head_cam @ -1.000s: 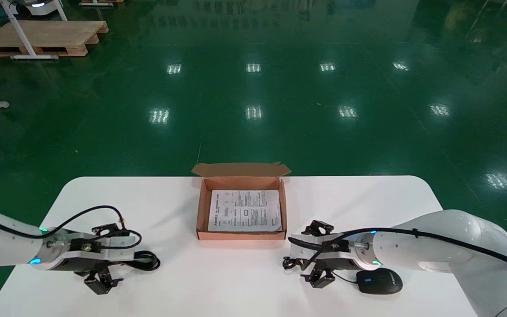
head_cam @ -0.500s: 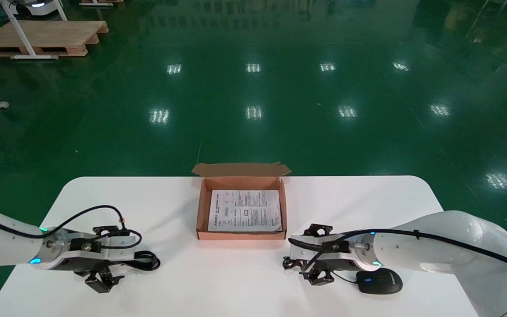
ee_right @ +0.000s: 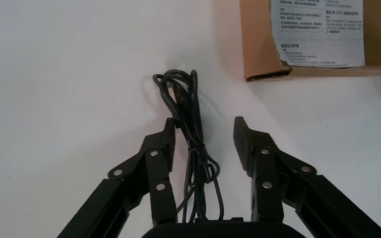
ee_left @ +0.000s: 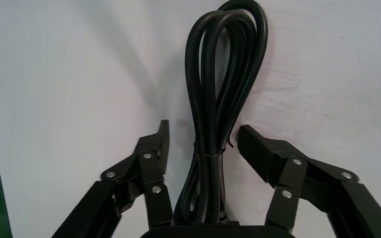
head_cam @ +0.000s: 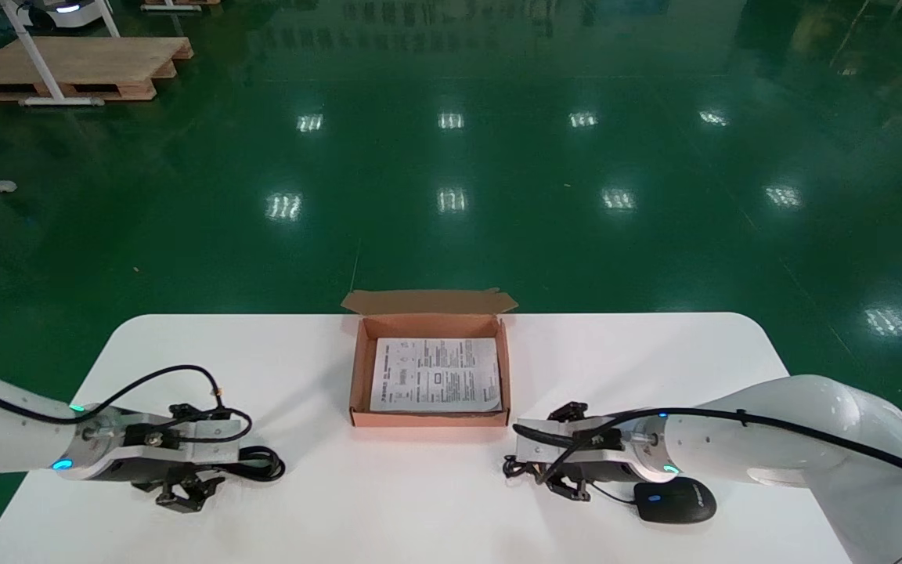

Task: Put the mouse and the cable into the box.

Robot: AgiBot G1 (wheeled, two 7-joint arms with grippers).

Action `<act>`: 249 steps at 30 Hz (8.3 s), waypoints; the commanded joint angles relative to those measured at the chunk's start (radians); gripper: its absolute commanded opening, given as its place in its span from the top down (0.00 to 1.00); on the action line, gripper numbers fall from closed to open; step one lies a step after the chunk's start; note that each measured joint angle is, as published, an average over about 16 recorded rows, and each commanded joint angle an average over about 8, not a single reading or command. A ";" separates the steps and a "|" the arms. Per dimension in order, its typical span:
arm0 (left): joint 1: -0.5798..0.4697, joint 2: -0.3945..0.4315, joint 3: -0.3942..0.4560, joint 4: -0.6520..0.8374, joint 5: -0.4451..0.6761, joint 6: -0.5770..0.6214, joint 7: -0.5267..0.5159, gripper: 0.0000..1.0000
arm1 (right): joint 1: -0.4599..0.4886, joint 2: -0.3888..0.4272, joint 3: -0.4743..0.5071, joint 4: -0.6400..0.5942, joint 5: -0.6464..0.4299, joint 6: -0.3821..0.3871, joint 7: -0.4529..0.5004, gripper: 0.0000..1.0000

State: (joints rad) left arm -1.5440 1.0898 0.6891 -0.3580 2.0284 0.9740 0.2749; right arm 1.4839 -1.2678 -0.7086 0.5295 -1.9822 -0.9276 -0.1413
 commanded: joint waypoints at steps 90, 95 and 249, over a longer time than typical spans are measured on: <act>0.087 0.278 0.027 -0.142 -0.421 -0.443 0.671 1.00 | 0.399 0.144 0.174 -0.108 0.114 0.217 -0.007 1.00; 0.075 0.277 0.083 -0.111 -0.483 -0.462 0.663 1.00 | 0.399 0.144 0.174 -0.108 0.114 0.217 -0.007 1.00; -0.046 0.107 0.096 0.133 -0.645 -0.519 0.088 0.00 | -0.157 0.259 0.083 0.499 0.614 -0.129 0.158 0.00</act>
State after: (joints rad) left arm -1.5900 1.1970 0.7850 -0.2249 1.3838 0.4544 0.3630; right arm 1.3275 -1.0093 -0.6263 1.0284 -1.3685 -1.0565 0.0168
